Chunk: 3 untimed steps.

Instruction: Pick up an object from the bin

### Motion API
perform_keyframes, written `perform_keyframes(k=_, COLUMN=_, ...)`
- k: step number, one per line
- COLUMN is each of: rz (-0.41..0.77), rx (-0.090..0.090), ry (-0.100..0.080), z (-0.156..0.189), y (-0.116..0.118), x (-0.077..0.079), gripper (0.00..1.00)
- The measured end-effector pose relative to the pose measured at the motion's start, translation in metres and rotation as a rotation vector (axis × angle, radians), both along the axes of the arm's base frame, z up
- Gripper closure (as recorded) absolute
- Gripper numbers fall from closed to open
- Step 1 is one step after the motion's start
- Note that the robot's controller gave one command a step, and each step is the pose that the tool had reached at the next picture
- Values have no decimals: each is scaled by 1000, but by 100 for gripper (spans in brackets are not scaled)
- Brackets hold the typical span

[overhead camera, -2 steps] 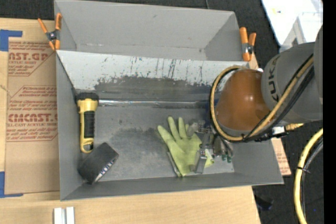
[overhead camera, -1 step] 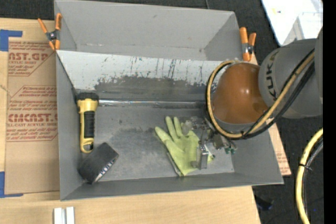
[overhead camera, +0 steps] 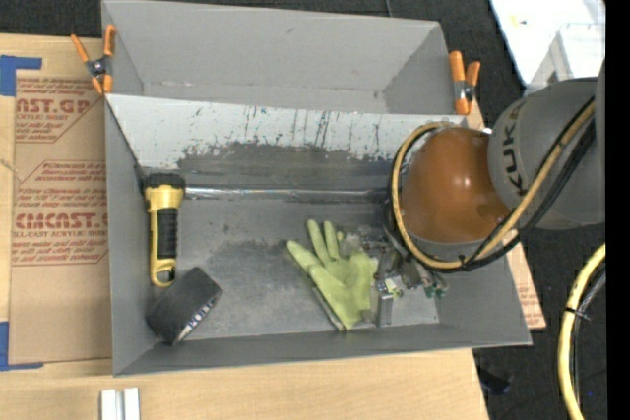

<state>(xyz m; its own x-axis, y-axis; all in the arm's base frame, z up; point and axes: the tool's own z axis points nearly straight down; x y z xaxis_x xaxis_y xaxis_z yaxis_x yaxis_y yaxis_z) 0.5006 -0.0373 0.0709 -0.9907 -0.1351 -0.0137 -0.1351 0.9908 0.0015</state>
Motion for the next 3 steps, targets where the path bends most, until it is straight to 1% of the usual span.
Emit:
perform_keyframes(k=1, rz=12, rx=-3, ry=1, z=0, y=9, x=5, gripper=0)
perform_keyframes(k=2, rz=232, rx=-2, ry=-2, z=-1, y=7, x=-5, gripper=0)
perform_keyframes(k=3, rz=276, rx=-4, ry=-10, z=0, y=17, x=-14, gripper=100)
